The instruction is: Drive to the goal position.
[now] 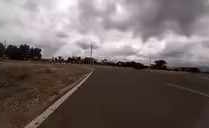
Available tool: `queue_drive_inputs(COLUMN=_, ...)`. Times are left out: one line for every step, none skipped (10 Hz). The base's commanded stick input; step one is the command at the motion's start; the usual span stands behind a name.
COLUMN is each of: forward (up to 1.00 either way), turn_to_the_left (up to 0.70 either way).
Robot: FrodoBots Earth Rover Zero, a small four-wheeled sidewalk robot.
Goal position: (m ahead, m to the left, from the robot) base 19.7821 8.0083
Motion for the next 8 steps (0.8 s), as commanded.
queue_drive_inputs(forward=0.5, turn_to_the_left=0.0)
queue_drive_inputs(forward=0.5, turn_to_the_left=0.0)
queue_drive_inputs(forward=0.5, turn_to_the_left=0.0)
queue_drive_inputs(forward=0.5, turn_to_the_left=0.0)
queue_drive_inputs(forward=0.5, turn_to_the_left=0.0)
queue_drive_inputs(forward=0.5, turn_to_the_left=0.0)
queue_drive_inputs(forward=0.5, turn_to_the_left=0.0)
queue_drive_inputs(forward=0.5, turn_to_the_left=0.0)
